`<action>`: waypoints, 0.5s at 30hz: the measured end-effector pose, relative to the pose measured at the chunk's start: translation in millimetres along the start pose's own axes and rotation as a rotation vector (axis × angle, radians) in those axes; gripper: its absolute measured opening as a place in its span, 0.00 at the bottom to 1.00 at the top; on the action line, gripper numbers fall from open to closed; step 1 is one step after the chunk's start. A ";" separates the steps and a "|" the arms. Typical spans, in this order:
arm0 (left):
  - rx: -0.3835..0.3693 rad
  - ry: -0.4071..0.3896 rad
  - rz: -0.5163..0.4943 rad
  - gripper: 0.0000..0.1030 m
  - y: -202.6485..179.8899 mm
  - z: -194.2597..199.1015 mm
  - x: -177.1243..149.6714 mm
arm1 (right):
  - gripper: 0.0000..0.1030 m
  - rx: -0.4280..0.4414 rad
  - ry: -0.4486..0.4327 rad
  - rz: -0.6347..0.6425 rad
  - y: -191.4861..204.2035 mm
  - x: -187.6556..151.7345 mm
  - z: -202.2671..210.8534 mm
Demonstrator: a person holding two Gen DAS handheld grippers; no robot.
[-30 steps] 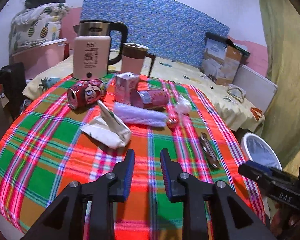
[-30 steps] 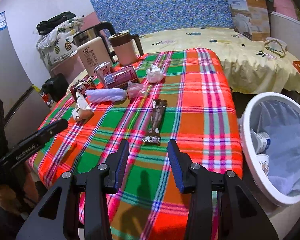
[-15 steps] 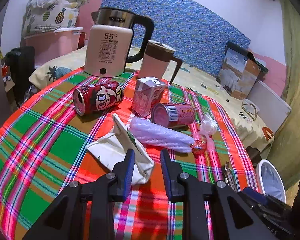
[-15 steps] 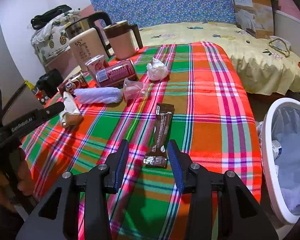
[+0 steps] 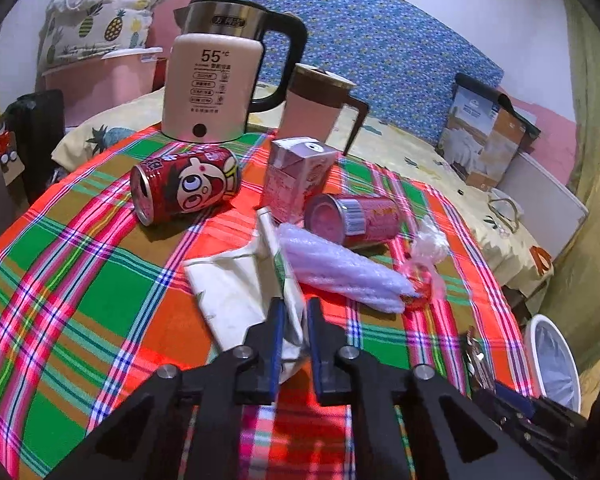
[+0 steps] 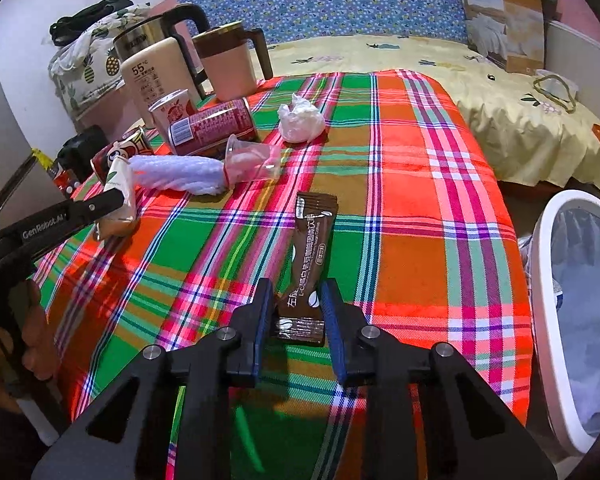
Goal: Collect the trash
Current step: 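Close the right gripper on the brown snack wrapper while the left grasps the white paper napkin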
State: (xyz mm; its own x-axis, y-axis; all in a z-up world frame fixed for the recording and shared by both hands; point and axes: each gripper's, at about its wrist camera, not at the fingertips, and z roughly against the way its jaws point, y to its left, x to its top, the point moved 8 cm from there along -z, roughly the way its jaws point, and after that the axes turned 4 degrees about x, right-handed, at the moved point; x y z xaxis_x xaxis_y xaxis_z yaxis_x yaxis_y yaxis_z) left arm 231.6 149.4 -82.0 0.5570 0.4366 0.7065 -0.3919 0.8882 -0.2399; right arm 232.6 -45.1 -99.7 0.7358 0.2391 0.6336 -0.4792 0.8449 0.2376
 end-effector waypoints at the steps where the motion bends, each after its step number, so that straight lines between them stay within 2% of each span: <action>1: -0.004 0.000 -0.010 0.08 -1.5 2.4 -1.8 | 0.26 0.004 -0.004 -0.004 -0.6 -0.8 1.8; 2: -0.004 -0.001 -0.019 0.08 -2.4 4.4 -2.6 | 0.26 0.006 -0.005 -0.005 -0.6 -0.7 2.1; 3: -0.006 -0.003 -0.030 0.08 -4.1 7.7 -4.7 | 0.17 0.009 -0.008 -0.007 -0.6 -0.6 2.6; 15: -0.059 -0.004 -0.134 0.07 -30.7 53.5 -41.0 | 0.16 0.028 -0.032 -0.024 -1.8 -8.7 21.4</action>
State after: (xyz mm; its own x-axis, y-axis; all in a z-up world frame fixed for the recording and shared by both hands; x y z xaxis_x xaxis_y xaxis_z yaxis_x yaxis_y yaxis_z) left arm 181.6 96.6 -68.0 0.5985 0.3127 0.7375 -0.2706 0.9455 -0.1813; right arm 216.9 -58.9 -89.9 0.7318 0.2028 0.6507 -0.4748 0.8366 0.2732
